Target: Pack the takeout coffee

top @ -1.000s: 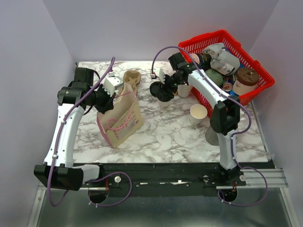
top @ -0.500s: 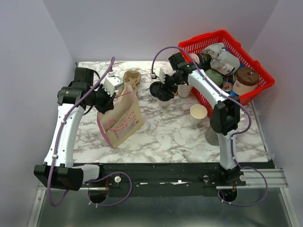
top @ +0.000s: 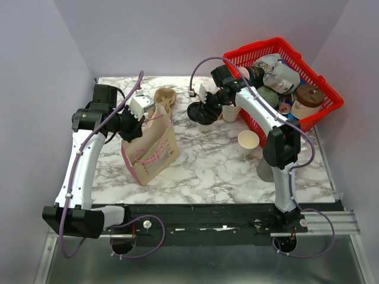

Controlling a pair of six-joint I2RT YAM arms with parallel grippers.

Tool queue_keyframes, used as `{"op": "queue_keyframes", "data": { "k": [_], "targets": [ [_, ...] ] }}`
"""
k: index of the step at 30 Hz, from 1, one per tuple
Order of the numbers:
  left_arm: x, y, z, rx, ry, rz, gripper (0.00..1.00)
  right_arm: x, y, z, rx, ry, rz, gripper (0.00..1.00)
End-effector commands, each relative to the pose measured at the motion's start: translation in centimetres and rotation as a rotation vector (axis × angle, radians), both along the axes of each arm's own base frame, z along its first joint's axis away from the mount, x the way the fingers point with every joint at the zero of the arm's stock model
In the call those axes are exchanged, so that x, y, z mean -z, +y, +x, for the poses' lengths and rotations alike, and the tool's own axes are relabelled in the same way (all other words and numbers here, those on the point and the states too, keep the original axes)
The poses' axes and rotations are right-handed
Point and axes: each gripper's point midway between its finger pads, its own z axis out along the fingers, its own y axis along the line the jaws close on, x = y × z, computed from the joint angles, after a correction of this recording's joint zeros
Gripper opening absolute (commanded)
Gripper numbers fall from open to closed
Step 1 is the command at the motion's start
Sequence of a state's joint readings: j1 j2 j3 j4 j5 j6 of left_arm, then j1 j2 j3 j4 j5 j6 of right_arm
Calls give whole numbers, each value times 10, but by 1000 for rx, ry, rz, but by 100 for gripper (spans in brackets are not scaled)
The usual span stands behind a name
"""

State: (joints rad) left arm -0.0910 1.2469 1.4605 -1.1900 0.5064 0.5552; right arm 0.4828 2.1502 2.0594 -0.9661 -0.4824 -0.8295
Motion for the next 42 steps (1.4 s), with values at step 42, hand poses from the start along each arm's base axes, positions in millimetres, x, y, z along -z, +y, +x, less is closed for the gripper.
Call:
{"op": "queue_keyframes", "data": {
  "k": [42],
  "targets": [
    [-2,-4,5,-9,21,-28,0,4,7,18,57,-19,32,78]
  ]
}}
